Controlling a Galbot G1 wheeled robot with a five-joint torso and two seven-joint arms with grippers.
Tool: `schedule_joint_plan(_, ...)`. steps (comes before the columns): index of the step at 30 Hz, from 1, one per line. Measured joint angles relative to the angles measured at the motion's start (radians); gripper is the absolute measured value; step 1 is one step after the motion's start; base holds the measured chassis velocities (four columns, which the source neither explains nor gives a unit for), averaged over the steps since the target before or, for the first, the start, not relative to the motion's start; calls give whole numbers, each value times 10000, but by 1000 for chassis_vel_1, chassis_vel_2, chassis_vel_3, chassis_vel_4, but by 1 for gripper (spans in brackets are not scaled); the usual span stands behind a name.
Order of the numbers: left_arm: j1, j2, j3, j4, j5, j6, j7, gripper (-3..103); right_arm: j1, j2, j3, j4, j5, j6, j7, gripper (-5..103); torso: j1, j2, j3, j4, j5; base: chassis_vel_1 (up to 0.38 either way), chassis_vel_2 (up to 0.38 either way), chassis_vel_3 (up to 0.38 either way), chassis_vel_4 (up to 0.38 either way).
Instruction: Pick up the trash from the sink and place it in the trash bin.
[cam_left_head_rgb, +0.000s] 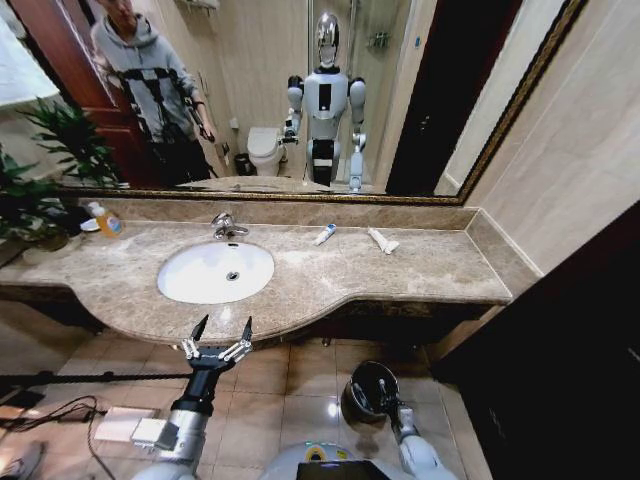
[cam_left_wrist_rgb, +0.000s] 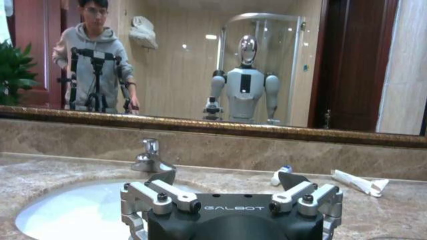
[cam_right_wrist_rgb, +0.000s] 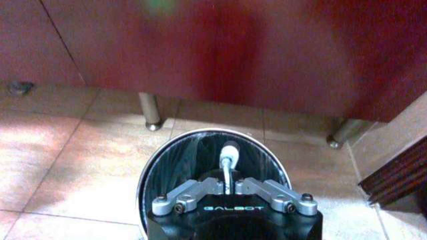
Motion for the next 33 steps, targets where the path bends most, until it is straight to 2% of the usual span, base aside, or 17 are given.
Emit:
schedule_joint_plan(9, 0, 0, 0, 0, 0, 0, 0, 100, 1581, 301, 47, -2693, -292, 147, -120, 4, 0, 0, 0, -1, -1, 0, 0, 0, 0)
schedule_joint_plan(19, 0, 1, 0, 0, 0, 0, 0, 100, 1940, 441, 61, -3215, -359, 73, -162, 2, 0, 0, 0, -1, -2, 0, 0, 0, 0)
schedule_joint_plan(22, 0, 1, 0, 0, 0, 0, 0, 100, 1927, 437, 61, -3189, -362, 65, -161, 18, -1, 0, -1, -1, -1, 0, 0, 0, 0)
schedule_joint_plan(24, 0, 0, 0, 0, 0, 0, 0, 100, 1916, 432, 62, -3166, -362, 64, -160, 18, -1, 0, -1, -1, -2, 0, 0, 0, 0)
schedule_joint_plan(25, 0, 1, 0, 0, 0, 0, 0, 100, 1898, 425, 62, -3126, -362, 64, -156, 23, -1, 0, -1, -1, -2, 0, 0, 0, 0)
schedule_joint_plan(26, 0, 0, 0, 0, 0, 0, 0, 100, 1869, 414, 63, -3069, -362, 59, -150, 33, -1, 0, -1, -1, -2, 0, 0, 0, 0)
schedule_joint_plan(27, 0, 0, 0, 0, 0, 0, 0, 100, 1869, 414, 63, -3069, -362, 59, -150, 33, -1, 0, -1, -1, -2, 0, 0, 0, 0)
schedule_joint_plan(29, 1, 1, 0, 0, 0, 0, 0, 100, 1821, 403, 64, -2985, -363, 52, -135, 45, -1, 0, -1, -1, -2, 0, 0, 0, 0)
schedule_joint_plan(31, 0, 1, 0, 0, 0, 0, 0, 100, 1810, 403, 65, -2967, -362, 51, -129, 45, -1, 0, -1, -1, -2, 0, 0, 0, 0)
schedule_joint_plan(33, 0, 0, 0, 0, 0, 0, 0, 100, 1767, 404, 67, -2917, -362, 53, -103, 56, -1, 0, -1, -1, -2, 0, 0, 0, 0)
